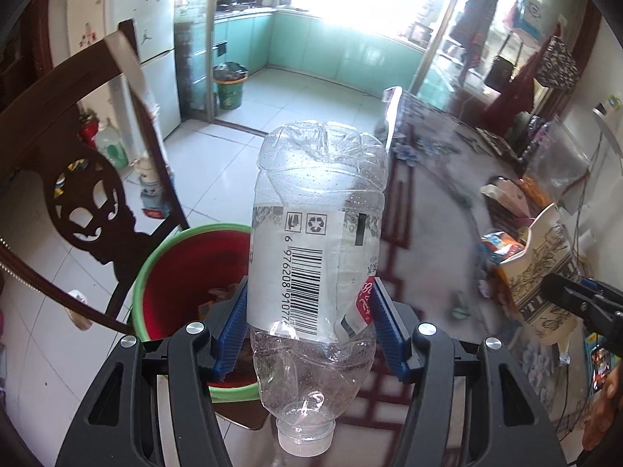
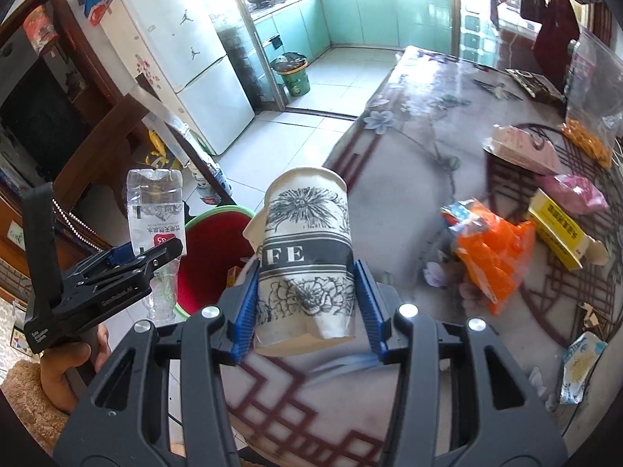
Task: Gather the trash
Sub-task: 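Carry bottle and cup over the red bucket and open both tools to drop them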
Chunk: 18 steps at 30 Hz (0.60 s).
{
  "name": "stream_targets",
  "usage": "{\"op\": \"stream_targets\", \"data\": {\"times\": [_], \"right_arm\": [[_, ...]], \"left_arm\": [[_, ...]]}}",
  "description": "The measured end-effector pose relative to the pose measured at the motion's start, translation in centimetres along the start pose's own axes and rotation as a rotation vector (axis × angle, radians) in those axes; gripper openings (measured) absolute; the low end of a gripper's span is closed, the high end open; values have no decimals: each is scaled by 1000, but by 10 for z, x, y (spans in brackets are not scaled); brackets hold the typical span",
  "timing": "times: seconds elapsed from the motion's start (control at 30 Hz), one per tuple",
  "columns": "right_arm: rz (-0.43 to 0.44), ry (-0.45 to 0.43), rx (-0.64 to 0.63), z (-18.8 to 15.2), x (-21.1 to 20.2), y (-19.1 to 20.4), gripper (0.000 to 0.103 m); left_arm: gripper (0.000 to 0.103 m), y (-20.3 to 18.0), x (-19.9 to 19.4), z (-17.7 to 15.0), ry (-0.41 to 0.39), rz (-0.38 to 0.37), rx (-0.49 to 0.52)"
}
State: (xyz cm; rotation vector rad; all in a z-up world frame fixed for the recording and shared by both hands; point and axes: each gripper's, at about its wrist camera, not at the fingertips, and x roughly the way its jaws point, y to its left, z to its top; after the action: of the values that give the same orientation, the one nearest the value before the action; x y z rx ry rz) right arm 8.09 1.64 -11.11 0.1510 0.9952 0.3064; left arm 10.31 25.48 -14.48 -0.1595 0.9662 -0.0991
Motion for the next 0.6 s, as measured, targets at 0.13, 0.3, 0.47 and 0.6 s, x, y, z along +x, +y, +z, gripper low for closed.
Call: {"op": "stream_targets", "data": {"times": [0.13, 0.3, 0.47, 0.6], "right_arm": [[8, 8, -29, 7, 8, 15, 46], [27, 28, -73, 15, 24, 35, 46], [48, 67, -97, 20, 46, 50, 46], [63, 95, -120, 21, 60, 63, 46]], "left_arm": [[56, 18, 6, 0, 9, 24, -24], [56, 36, 16, -3, 29, 55, -46], [56, 50, 24, -7, 48, 81, -63], [56, 61, 33, -10, 75, 101, -77]]}}
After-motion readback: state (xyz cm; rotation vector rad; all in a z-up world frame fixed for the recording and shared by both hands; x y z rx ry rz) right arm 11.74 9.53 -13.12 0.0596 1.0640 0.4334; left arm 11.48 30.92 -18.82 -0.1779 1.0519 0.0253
